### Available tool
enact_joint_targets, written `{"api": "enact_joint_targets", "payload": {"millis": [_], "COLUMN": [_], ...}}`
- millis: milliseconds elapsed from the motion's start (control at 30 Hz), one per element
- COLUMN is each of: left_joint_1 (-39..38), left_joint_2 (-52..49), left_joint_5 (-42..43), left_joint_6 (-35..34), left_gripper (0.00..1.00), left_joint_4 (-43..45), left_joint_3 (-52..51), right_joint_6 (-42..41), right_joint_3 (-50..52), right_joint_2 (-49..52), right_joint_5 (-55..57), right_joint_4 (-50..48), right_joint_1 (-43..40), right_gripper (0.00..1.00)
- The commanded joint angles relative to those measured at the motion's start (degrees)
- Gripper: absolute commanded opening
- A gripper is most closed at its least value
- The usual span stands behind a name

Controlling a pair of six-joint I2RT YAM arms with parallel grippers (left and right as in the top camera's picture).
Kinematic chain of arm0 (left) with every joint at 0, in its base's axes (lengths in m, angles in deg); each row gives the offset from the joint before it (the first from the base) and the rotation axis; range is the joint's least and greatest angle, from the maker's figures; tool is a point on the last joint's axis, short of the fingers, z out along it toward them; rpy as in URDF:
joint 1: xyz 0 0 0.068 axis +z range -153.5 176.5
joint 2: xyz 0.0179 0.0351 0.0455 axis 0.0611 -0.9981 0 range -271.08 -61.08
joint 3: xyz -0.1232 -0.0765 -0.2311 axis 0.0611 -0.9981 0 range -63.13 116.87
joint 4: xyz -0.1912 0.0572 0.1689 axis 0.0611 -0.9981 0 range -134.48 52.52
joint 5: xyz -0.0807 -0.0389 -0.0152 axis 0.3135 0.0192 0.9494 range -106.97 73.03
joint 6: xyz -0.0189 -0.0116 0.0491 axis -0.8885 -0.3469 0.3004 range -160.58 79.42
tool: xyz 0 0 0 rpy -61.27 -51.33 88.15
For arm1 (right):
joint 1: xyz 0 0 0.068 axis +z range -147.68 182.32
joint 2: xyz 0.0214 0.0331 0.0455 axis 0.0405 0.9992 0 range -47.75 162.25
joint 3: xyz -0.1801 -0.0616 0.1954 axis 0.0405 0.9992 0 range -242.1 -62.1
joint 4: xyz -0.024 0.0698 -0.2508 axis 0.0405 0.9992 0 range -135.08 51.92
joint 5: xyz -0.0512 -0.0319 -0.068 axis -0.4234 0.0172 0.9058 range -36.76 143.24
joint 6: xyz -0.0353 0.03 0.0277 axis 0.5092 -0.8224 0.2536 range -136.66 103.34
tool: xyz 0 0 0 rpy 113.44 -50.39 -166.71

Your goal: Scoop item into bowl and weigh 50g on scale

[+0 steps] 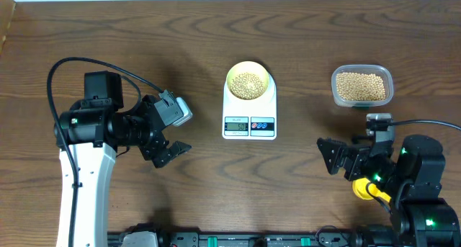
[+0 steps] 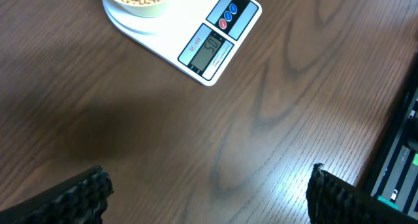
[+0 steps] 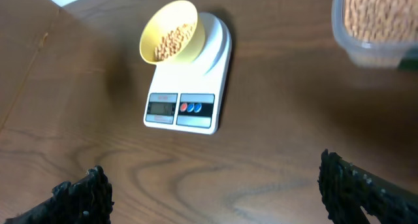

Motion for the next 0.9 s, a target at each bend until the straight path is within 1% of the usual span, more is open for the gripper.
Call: {"api": "enact_joint_targets", "payload": {"millis": [0,133,333,500,667,867], "left_joint_1": [-0.13,-0.13,-0.13,-0.13,-0.13,-0.13], "left_joint_2": [0.20,0.20,0.20,0.20,0.20,0.20], "left_joint_5": [-0.31,-0.28,-0.31,-0.31,-0.28,-0.31], "left_joint_6": [0.96,0.96,0.96,0.96,0.96,0.96], "left_gripper": [0.98,0.98,0.98,0.98,0.98,0.98], "left_joint_4": [-0.15,-0.15,-0.15,-0.15,-0.15,-0.15], "left_joint_3": [-0.39,-0.39,-0.39,-0.39,-0.39,-0.39], "right_joint_6": [5.01,6.56,15.23,15.87,15.87,15.87], "right_joint_3": [-0.15,0.42,2.51,7.41,15.28,27.52], "right_joint_2": [-2.89,-11.80,-22.10,-28.72,-33.07,-35.12], "right_joint_5": [1.44,10.60,15.78,19.28,19.65,19.65], "right_joint_4": [-2.34,-2.21,-2.16,-4.09,-12.59,-28.79], "right_joint_1": [0.31,2.67,3.13,3.13,3.13,3.15], "right_gripper": [0.99,0.99,0.99,0.99,0.99,0.99]}}
